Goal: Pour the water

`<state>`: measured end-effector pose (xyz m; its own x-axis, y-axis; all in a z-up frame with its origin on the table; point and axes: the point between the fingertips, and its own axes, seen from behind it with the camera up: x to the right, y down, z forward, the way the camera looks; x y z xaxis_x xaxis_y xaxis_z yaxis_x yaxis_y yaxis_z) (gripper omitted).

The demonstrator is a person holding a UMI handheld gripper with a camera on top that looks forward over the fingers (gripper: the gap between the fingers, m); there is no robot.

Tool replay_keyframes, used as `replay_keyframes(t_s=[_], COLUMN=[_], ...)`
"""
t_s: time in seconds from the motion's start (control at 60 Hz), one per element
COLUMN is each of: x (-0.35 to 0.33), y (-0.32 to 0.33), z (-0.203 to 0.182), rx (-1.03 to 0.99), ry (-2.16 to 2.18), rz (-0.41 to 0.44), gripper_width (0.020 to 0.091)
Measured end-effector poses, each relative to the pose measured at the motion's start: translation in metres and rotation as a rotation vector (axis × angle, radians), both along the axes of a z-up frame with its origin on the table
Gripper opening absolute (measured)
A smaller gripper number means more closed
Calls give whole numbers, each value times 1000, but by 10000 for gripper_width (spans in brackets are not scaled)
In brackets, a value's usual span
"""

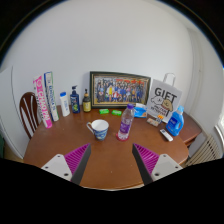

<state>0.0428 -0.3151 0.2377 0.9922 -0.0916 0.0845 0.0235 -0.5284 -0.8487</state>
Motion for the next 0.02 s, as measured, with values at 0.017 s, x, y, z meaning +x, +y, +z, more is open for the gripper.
replay_keyframes(t_s=[0.017], x=[1], y=[0], z=[1], rx=[0], ry=[-1], rz=[-1], gripper_width=[853])
